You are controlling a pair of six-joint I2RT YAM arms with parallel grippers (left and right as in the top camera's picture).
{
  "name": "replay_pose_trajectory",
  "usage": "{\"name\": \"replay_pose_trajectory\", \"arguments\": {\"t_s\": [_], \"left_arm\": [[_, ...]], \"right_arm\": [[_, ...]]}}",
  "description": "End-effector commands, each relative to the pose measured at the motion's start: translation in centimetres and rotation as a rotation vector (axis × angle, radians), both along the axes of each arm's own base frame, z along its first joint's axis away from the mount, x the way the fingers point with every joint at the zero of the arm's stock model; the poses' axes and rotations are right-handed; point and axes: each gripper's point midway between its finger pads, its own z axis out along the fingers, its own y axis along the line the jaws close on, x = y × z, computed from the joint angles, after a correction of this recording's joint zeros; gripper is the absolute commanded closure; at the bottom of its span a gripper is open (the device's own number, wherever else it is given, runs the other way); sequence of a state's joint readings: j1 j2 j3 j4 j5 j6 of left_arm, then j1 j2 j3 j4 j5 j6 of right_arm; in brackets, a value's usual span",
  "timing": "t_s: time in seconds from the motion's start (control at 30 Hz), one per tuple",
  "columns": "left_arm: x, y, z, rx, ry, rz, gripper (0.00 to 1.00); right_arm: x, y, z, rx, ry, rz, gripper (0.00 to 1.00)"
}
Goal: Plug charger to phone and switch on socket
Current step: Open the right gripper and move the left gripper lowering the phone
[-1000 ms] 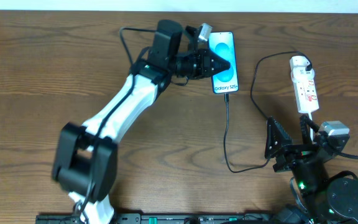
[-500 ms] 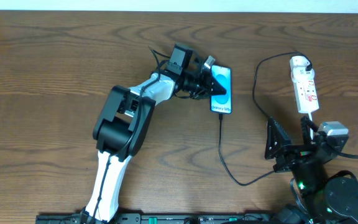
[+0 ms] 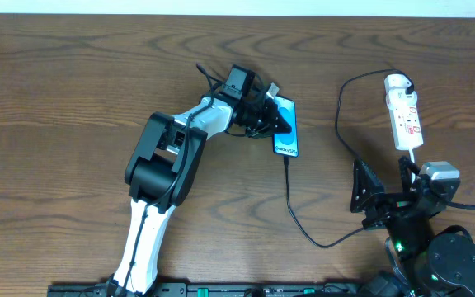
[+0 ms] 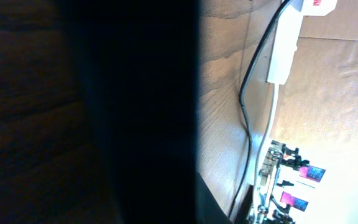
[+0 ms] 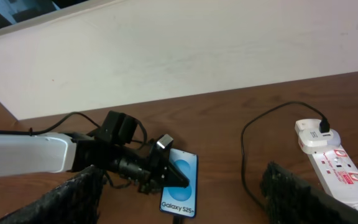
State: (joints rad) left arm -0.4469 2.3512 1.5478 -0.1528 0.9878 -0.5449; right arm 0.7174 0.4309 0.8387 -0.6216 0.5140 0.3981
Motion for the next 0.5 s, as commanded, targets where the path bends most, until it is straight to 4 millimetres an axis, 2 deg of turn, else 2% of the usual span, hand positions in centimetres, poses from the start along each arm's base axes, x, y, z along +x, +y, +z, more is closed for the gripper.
{"name": "replay_pose_trajectory", "arguments": {"t_s": [0.0,0.07,0.17,0.2,0.27,0.47], "left_arm": [[1.26,0.21,0.41,0.031,-0.095,0.001,0.92],[1.25,0.22,0.41,0.031,-0.094,0.001,0.92],[1.02,0.32,0.25,0.037,-0.079,0.001,0.83],[0.95,0.36,0.20,0.040,-0.075,0.001,0.83],[0.91,0.38,0.18,0.041,-0.073,0.000,0.74],[0.88,0.39,0.16,0.042,-0.071,0.000,0.58]], "right_arm": [[0.14,-0.31,0.26,-0.005,-0.001,-0.020,0.20],[0.24,-0.23,0.16,-0.010,0.003,-0.019,0.20],[0.44,-0.06,-0.06,-0.017,0.012,-0.019,0.19],[0.48,-0.02,-0.13,-0.020,0.015,-0.019,0.19],[0.58,0.06,-0.23,-0.023,0.019,-0.019,0.19],[0.81,0.27,-0.50,-0.033,0.030,-0.019,0.18]]}}
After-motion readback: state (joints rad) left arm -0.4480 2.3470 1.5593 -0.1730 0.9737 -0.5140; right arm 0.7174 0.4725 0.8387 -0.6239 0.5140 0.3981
